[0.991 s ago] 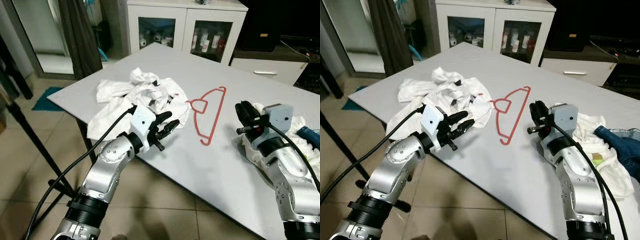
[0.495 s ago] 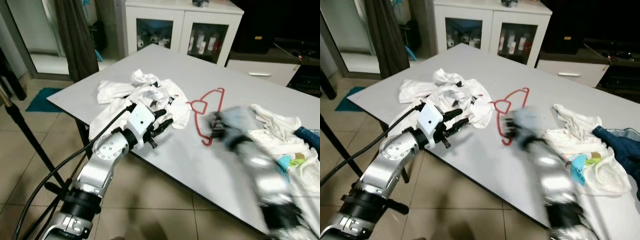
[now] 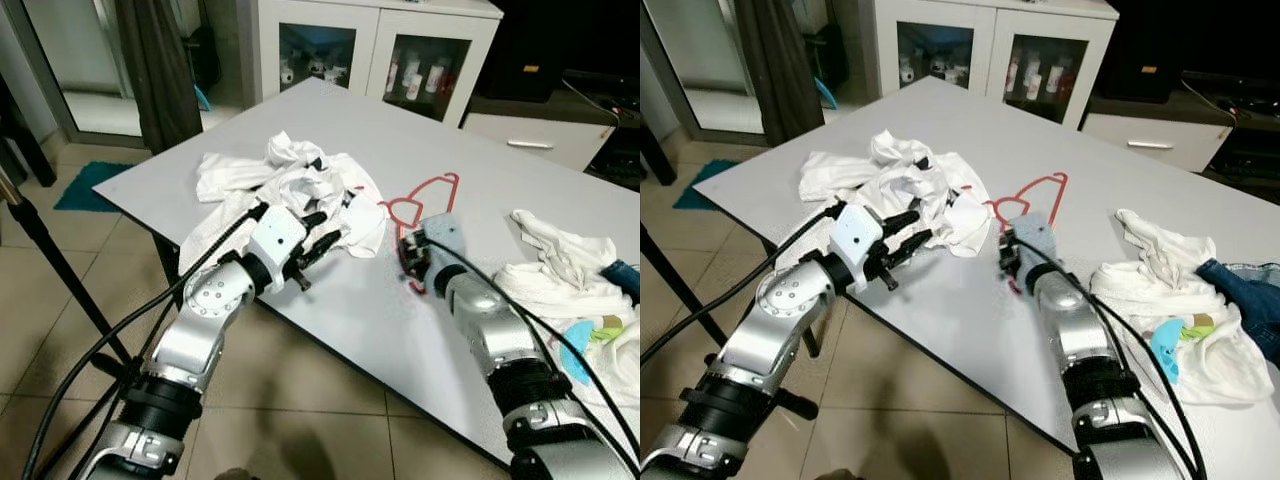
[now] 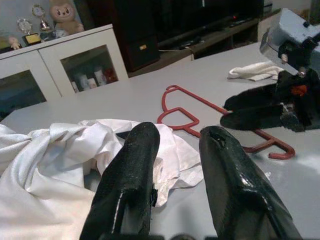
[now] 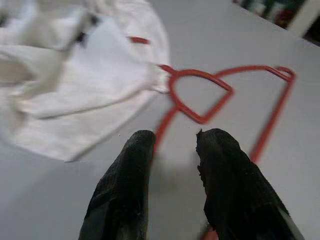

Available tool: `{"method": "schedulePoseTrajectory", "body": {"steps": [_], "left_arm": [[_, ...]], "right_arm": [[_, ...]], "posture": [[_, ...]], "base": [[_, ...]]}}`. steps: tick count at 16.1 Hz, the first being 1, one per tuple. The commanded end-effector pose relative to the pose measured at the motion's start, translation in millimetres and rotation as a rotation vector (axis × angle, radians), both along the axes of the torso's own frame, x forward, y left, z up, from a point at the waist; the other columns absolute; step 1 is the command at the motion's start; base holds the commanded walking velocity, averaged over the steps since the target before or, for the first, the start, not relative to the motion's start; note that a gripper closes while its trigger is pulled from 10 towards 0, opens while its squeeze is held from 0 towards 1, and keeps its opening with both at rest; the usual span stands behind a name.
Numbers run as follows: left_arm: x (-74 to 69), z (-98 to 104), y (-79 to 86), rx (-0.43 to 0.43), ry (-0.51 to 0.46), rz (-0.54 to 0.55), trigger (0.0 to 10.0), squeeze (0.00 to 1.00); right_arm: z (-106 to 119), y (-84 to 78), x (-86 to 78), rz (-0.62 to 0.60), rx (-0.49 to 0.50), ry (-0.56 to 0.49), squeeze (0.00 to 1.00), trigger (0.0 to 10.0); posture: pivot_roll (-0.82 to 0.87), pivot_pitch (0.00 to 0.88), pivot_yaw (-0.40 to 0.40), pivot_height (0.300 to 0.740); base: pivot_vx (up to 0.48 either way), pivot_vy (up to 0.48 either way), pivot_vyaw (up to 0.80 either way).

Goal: Hang hanger

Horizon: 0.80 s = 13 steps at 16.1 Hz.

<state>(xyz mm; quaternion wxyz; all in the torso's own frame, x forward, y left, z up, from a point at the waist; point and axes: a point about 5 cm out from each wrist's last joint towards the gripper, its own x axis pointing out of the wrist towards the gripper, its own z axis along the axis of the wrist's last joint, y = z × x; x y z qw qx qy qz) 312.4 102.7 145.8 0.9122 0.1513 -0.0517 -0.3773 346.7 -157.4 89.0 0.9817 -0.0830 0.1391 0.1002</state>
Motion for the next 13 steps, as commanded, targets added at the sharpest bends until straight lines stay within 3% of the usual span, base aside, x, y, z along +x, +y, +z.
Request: {"method": "schedulePoseTrajectory", "body": {"steps": [1,2,3,6,8,13], "left_arm": [[-1.9,0.4,-4.2,0.006,-0.011,-0.010,10.0,0.00],[-2.4,-0.1,-5.3,0.003,-0.010,-0.011,10.0,0.00],[-2.8,-0.6,-6.1,0.001,-0.009,-0.012,10.0,0.00],[-4.2,-1.5,-8.5,-0.005,-0.007,-0.013,10.0,0.00],[-5.5,-1.9,-9.4,-0.008,-0.005,-0.015,10.0,0.00],[-9.7,-3.7,-10.0,-0.005,-0.002,-0.011,10.0,0.00]], "right_arm": [[3.9,-7.1,3.9,-0.037,0.003,-0.017,0.00,10.0],[4.5,-7.1,6.1,-0.040,0.033,-0.015,0.98,10.0],[4.9,-6.0,7.5,-0.038,0.068,-0.014,1.00,10.0],[-0.9,-6.3,8.7,-0.034,0.047,0.011,0.99,10.0],[-4.6,-9.3,9.0,-0.038,0.023,0.024,0.00,10.0],[-14.9,-12.8,8.1,-0.051,-0.002,0.077,0.00,10.0]], "posture": [[0.07,0.000,-0.079,0.723],[0.07,0.001,-0.081,0.723],[0.06,0.004,-0.083,0.723],[0.06,0.010,-0.089,0.723],[0.06,0.015,-0.092,0.723],[0.07,0.047,-0.110,0.723]], "base": [[0.000,0.000,0.00],[0.000,0.000,0.00],[0.000,0.000,0.00],[0.000,0.000,0.00],[0.000,0.000,0.00],[0.000,0.000,0.00]]}}
